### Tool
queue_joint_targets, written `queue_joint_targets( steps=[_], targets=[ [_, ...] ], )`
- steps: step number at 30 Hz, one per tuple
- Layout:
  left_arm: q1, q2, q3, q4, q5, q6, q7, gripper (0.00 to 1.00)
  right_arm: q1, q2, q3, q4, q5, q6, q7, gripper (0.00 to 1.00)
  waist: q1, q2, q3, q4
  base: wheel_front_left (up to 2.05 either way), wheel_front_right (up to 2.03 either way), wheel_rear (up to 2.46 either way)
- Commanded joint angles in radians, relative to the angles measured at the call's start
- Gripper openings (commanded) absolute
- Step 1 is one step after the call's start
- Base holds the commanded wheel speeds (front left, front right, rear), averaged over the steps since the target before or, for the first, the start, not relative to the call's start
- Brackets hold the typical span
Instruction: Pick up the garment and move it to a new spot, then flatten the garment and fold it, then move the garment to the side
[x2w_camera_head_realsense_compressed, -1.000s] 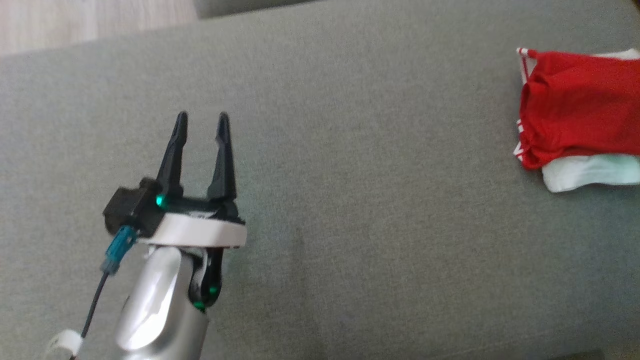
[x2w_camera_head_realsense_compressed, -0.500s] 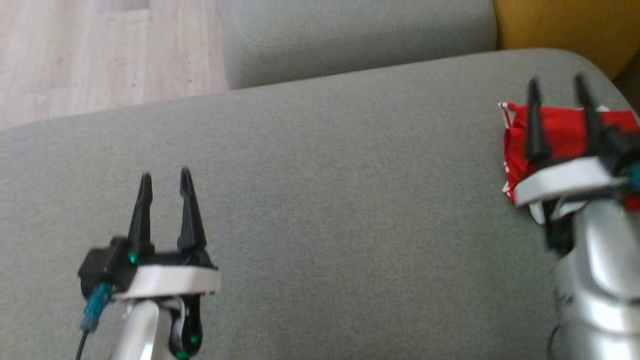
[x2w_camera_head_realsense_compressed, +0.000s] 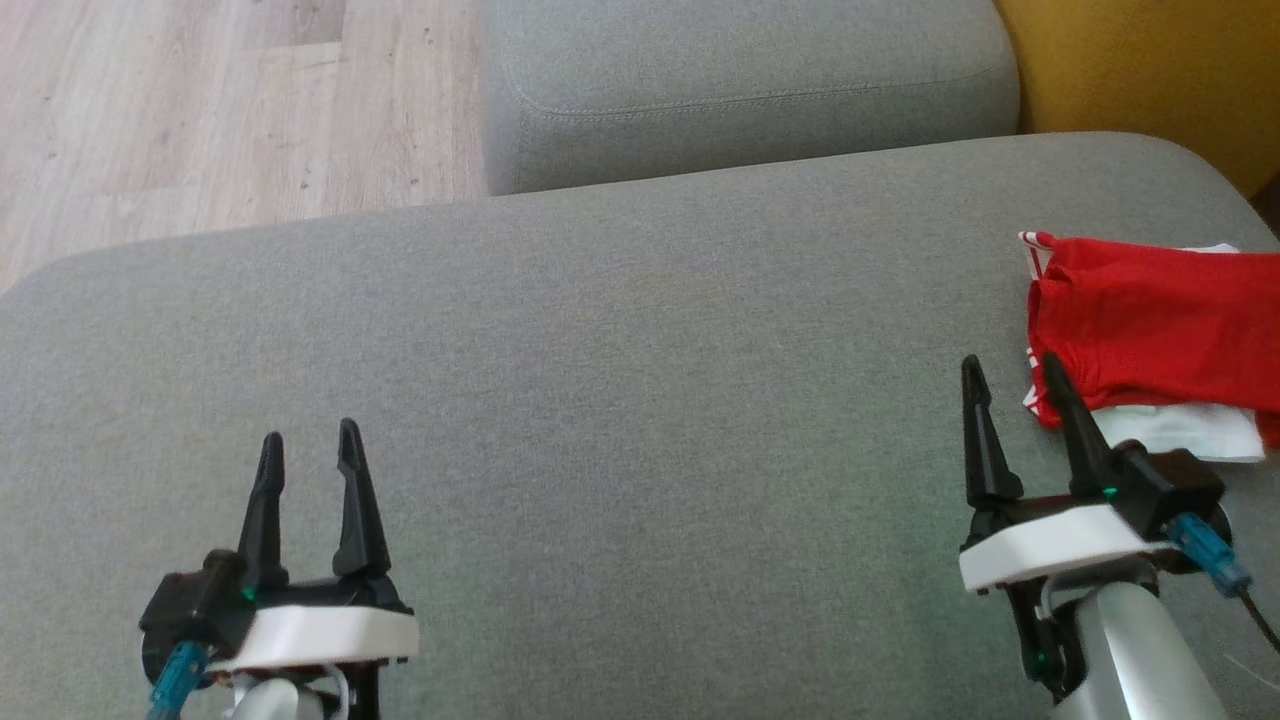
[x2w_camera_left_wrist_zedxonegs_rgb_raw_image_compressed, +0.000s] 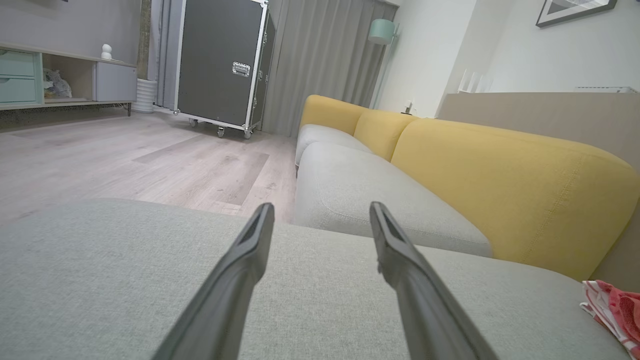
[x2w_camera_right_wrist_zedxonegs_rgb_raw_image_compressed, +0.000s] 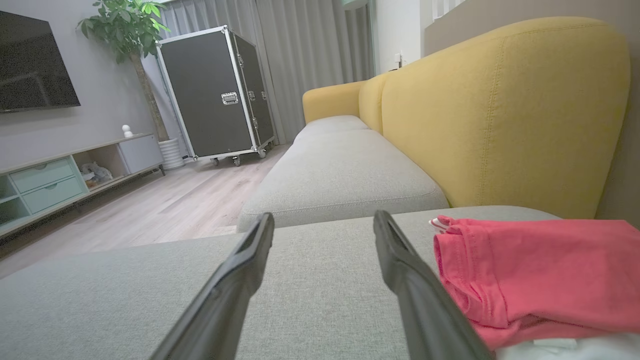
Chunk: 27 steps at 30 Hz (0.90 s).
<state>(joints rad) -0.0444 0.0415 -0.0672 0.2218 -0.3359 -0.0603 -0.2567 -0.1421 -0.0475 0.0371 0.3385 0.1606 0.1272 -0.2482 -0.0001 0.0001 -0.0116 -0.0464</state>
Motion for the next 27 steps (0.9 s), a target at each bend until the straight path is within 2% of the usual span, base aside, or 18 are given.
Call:
queue_joint_targets(
  steps=[1,10,15,27],
  targets=[
    [-0.027,0.009,0.037,-0.04,0.007,0.008,-0.005,1.0,-0.026,-0.003,0.024,-0.05,0.003,0.003,-0.013,1.0,0.0001,-0.0001,-0.001,0.001,0.0,0.0,0.0],
    [-0.013,0.009,0.033,-0.044,-0.006,0.027,-0.005,1.0,-0.012,-0.003,0.023,-0.059,-0.009,0.003,-0.013,1.0,0.0001,-0.0001,-0.001,-0.003,0.0,0.0,0.0],
    [-0.01,0.009,0.025,-0.042,-0.01,0.018,-0.005,1.0,-0.014,-0.003,0.027,-0.061,-0.008,0.003,-0.013,1.0,0.0001,-0.0001,0.001,-0.006,0.0,0.0,0.0],
    [0.0,0.009,0.026,-0.068,-0.022,0.034,-0.005,1.0,-0.008,-0.003,0.04,-0.069,-0.002,0.003,-0.013,1.0,0.0001,-0.0001,0.001,-0.007,0.0,0.0,0.0]
  ],
)
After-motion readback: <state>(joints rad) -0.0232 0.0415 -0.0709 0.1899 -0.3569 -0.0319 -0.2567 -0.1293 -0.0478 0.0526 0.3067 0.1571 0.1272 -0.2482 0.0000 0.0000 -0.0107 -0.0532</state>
